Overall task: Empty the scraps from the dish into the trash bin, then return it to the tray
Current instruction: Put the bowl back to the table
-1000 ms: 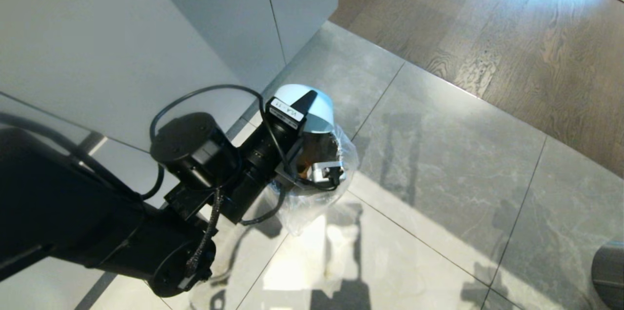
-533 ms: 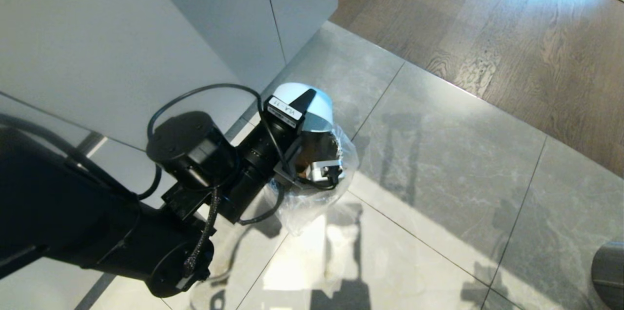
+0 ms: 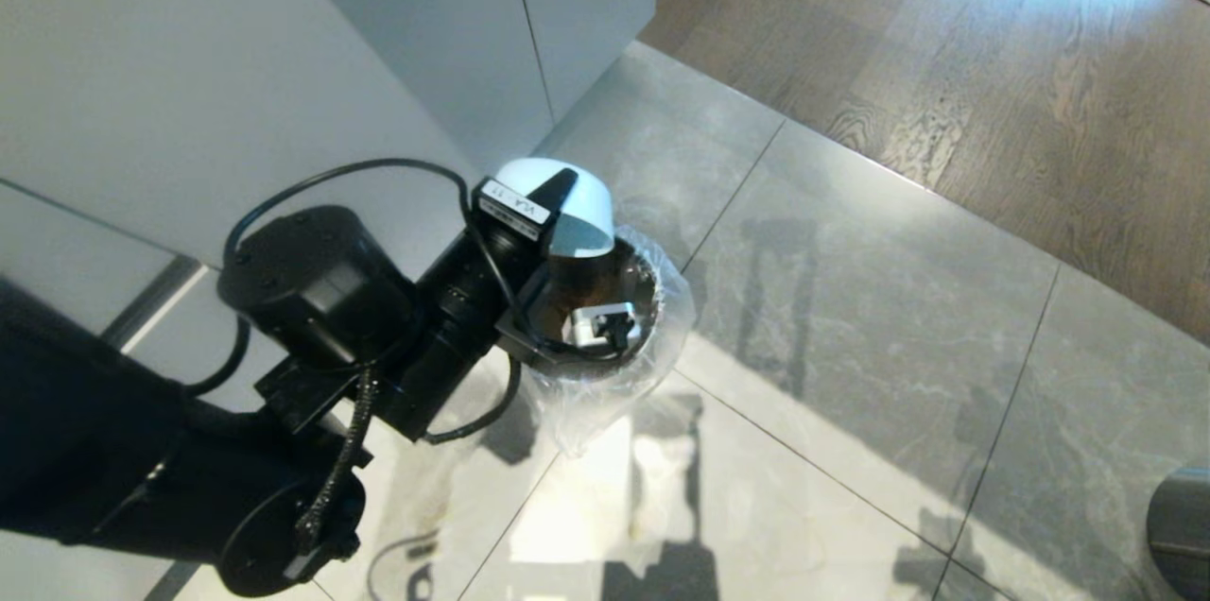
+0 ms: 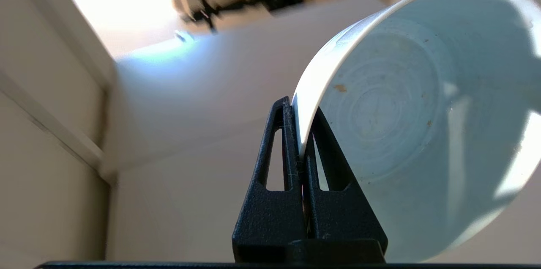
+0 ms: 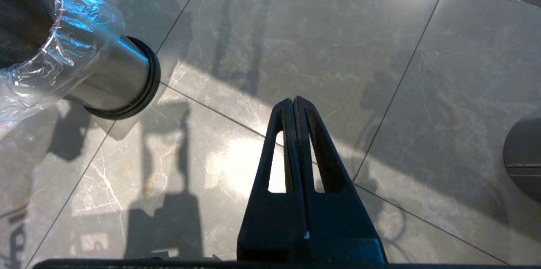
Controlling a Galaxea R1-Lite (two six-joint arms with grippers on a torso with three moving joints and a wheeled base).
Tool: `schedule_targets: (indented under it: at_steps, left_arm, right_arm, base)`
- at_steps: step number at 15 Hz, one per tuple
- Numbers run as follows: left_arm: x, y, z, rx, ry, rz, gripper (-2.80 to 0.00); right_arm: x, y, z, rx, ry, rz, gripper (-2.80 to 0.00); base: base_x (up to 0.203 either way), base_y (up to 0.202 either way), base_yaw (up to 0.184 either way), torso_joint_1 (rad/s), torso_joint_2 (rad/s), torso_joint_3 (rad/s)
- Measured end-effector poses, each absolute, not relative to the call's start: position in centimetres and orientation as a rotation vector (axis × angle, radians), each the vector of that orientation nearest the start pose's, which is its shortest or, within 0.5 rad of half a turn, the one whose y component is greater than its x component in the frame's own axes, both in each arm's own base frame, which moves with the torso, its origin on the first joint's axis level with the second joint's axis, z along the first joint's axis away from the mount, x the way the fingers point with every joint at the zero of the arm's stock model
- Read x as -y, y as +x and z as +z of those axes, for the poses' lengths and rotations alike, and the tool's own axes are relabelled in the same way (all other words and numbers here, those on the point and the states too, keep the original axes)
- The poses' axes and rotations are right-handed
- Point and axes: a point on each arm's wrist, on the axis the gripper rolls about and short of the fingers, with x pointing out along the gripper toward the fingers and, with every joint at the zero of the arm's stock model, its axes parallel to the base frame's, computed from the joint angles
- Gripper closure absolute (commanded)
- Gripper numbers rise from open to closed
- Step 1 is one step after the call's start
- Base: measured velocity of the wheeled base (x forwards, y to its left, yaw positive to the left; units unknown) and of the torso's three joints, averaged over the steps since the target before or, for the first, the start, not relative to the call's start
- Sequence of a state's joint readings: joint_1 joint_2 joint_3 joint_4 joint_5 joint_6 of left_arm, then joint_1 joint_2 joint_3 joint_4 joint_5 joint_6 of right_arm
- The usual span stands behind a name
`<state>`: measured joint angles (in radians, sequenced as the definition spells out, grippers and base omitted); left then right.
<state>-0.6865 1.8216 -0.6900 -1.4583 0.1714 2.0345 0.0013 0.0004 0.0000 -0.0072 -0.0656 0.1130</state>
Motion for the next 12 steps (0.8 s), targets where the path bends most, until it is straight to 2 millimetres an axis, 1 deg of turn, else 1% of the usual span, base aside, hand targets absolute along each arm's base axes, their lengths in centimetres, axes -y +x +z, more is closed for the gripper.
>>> schedule_targets:
  at_steps: [3,5,7,9,12]
  left_arm:
    - [16.8,22.9,20.2,0.500,1.833,0.008,0.00]
    - [14.2,21.6,20.0,0.345,1.803,-0.008,0.00]
    - [11.8,20.4,19.3,0.204,1.751,-0.068,0.00]
    - [9.8,18.9,18.3,0.060,1.647,-0.153,0.00]
    - [7.4,15.7,15.7,-0.161,1.391,-0.262,0.00]
  right_arm:
    - [0.2,-2.3,7.6,0.010,0.113,-0.064,0.00]
    - [0.2,-2.3,7.6,0.010,0.113,-0.064,0.00]
    - [0.1,-2.3,7.6,0.010,0.113,-0.064,0.00]
    - [0.2,-2.3,7.6,0.010,0.113,-0.064,0.00]
    - [0.2,-2.3,7.6,0.010,0.113,-0.064,0.00]
  base:
    - [0.000,0.000,0.000,0.000,0.00,0.000]
    - [0.000,0.000,0.000,0.000,0.00,0.000]
    - [0.000,0.000,0.000,0.000,0.00,0.000]
    - [0.000,0.000,0.000,0.000,0.00,0.000]
    - [0.000,0.000,0.000,0.000,0.00,0.000]
